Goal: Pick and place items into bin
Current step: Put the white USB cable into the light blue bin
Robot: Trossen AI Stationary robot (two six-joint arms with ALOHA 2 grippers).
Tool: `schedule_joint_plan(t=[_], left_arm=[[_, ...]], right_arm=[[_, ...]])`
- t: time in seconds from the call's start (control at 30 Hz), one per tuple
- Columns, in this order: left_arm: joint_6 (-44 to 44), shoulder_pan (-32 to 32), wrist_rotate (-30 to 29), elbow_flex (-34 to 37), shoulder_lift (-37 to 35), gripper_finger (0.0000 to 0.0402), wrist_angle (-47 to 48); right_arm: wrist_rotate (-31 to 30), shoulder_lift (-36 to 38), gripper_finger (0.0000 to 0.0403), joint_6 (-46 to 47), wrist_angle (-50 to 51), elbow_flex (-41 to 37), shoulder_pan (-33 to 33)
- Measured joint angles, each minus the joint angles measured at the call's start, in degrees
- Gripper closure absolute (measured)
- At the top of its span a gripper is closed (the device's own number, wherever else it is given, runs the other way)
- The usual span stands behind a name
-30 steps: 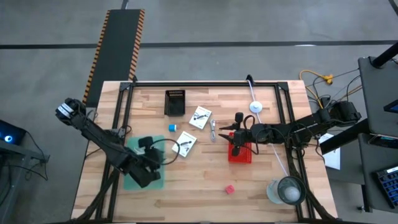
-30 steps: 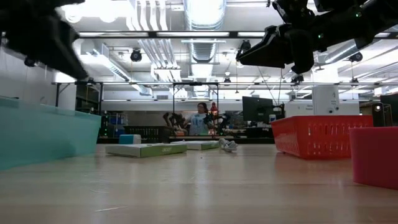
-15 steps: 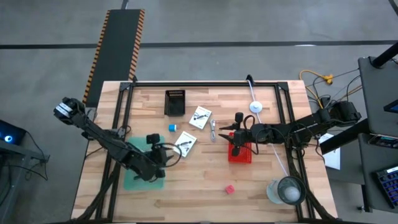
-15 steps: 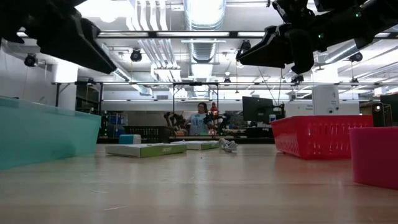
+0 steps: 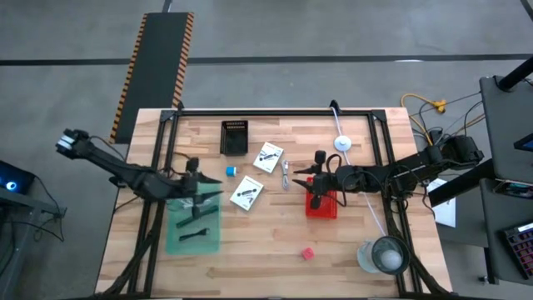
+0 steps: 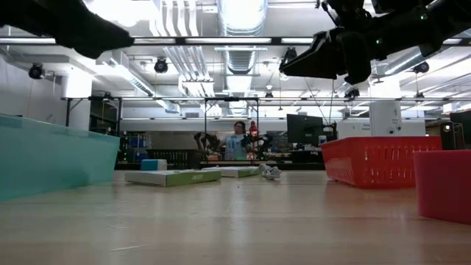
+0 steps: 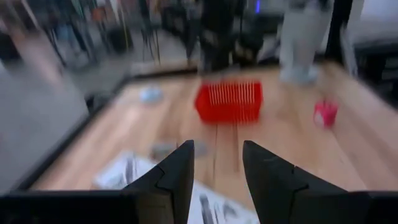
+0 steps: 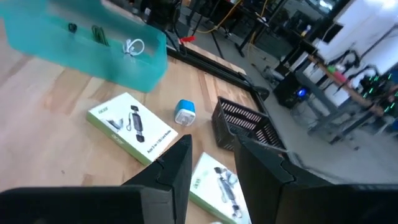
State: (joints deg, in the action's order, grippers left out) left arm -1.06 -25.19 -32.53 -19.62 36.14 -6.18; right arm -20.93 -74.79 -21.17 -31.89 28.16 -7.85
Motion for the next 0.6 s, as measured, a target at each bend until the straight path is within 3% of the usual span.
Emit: schedule_joint_plan(t=[0.23,0.37,0.6], left_arm=[[-15.4,0.0,2.2,14.3,-4.1,0.0281,-29.9],[-16.3,0.1,2.1,18.8,-2.7,0.0281,-42.2],[-16.4,0.1,2.1,19.0,0.0,0.0281,-45.8]], right_arm=[[0.0,-4.6,0.0296,4.2,-0.1,1.9,0.3],[-0.9,-8.5,0.0289,12.0,1.4,6.8,2.2],[-3.1,-15.1,0.0236,31.8,28.5,22.2,6.3]])
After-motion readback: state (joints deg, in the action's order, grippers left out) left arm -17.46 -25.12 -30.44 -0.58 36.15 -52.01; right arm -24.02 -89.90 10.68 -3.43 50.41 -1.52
